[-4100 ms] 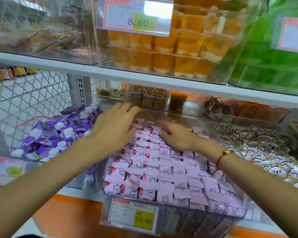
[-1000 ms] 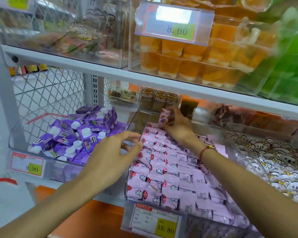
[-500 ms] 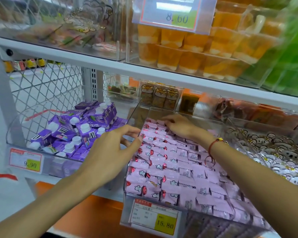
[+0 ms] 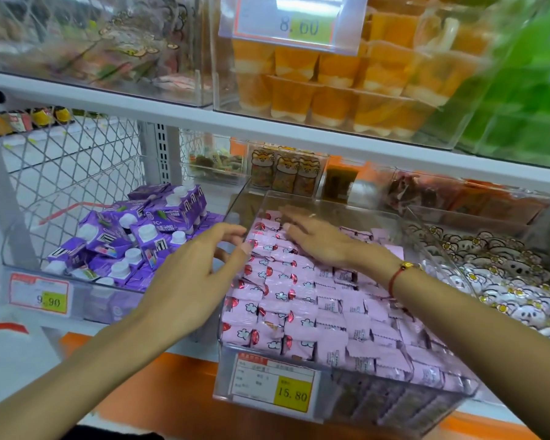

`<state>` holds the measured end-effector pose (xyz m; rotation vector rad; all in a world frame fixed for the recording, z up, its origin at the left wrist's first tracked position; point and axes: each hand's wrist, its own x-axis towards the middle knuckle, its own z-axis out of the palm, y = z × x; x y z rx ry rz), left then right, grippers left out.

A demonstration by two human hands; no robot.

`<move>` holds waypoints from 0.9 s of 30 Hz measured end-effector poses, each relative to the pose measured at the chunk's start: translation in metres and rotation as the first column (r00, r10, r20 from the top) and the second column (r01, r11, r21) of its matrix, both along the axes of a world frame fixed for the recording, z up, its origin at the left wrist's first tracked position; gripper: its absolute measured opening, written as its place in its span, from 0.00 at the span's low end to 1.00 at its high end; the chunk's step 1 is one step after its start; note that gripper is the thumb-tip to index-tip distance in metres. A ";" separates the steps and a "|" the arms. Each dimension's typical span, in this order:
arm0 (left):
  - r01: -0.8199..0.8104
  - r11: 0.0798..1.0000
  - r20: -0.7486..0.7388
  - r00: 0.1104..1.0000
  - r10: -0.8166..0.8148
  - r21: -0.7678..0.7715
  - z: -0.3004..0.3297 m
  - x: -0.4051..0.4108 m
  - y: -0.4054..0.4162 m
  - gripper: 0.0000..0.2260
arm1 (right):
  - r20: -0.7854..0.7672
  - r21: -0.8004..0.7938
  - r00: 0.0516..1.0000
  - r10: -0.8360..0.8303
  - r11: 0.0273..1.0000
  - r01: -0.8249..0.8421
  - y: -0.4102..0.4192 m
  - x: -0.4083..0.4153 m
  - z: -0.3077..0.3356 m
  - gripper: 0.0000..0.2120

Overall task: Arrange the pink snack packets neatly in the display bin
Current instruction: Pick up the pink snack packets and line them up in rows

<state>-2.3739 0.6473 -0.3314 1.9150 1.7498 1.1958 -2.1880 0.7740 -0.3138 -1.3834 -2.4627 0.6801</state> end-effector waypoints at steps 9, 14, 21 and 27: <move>0.245 0.950 -0.346 0.923 -0.168 0.192 0.013 0.023 -0.028 0.14 | 0.221 0.262 0.975 -0.009 0.964 -0.051 -0.067 0.069 0.003 0.24; 0.381 0.924 -0.605 0.727 -0.324 -0.036 0.006 0.033 -0.027 0.27 | 0.294 0.055 0.956 -0.022 0.998 0.006 -0.067 0.077 -0.021 0.28; 0.397 0.917 -0.617 0.712 -0.336 -0.041 0.010 0.027 -0.021 0.25 | 0.230 -0.023 0.973 0.002 1.000 0.003 -0.063 0.066 0.019 0.19; 0.447 0.895 -0.489 0.777 -0.395 -0.012 0.012 0.027 -0.023 0.19 | 0.155 0.237 0.986 0.059 0.967 -0.095 -0.121 0.056 0.009 0.21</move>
